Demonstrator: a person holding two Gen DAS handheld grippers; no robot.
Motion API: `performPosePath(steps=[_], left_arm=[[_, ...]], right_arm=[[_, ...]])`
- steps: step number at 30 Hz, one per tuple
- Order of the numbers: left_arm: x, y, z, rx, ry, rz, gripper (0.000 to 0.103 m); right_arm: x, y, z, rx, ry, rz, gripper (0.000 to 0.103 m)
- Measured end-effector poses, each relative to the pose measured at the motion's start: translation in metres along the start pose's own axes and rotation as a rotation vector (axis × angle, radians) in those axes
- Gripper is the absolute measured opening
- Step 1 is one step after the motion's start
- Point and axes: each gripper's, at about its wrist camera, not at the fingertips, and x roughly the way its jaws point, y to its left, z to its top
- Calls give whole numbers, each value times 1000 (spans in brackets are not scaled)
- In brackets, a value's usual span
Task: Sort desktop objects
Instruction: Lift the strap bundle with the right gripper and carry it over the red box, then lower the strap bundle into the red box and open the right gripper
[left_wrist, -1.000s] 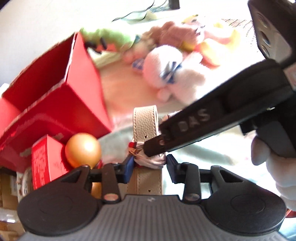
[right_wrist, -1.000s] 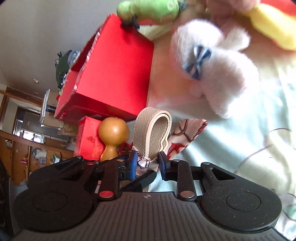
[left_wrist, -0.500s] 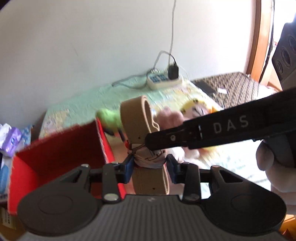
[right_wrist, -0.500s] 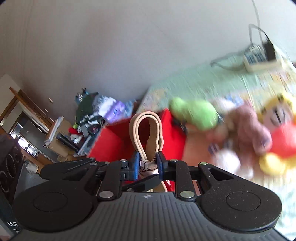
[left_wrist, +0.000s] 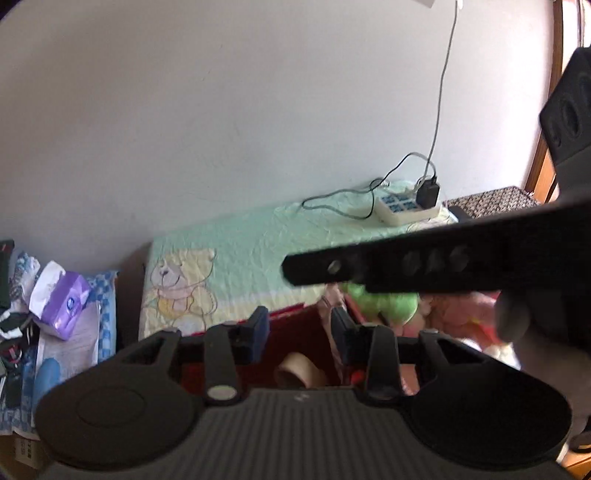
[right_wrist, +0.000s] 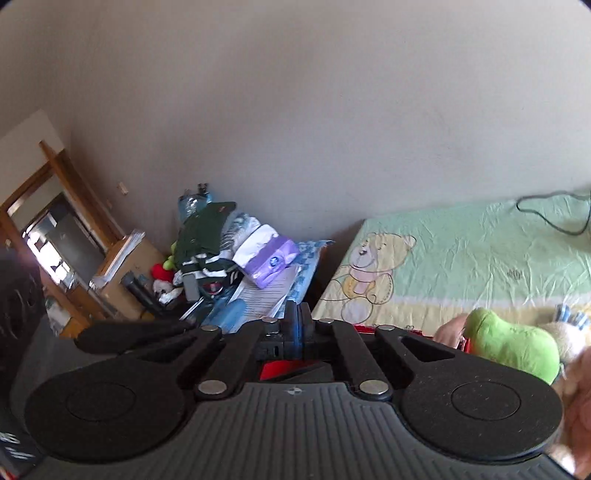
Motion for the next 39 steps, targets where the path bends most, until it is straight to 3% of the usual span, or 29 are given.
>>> performPosePath(steps=[6,9,17,20,23,29,32,35,37,39], left_arm=[[40,49,-26,-84,132,-11,38],[52,66,-34,-121,191,-14,37],[78,75,-53,-126,297,1,38],[83,83,-60,-149,331,1,38],[79,93,-62,-166,323,-10,40],[69,100,-60,-153,294,-30,46],[64,104,-61,-143,267,-54,52],[60,106,-63,-129,250,-57,55],[58,108,-65,-116,245,-62,55],[54,110,-67,-106,244,-83,55]], right_arm=[[5,-27,-5,100,71,-95,8],[11,-30,-13,106,139,-158,20],[89,-16,-34,-44,433,-276,30],[119,-12,-45,-124,522,-360,33],[144,-13,-53,-196,604,-408,43],[178,-7,-75,-370,749,-483,47],[183,-10,-78,-360,765,-478,61],[189,-20,-85,-288,808,-463,61],[190,-24,-87,-261,812,-486,52],[185,-23,-83,-214,785,-451,52]])
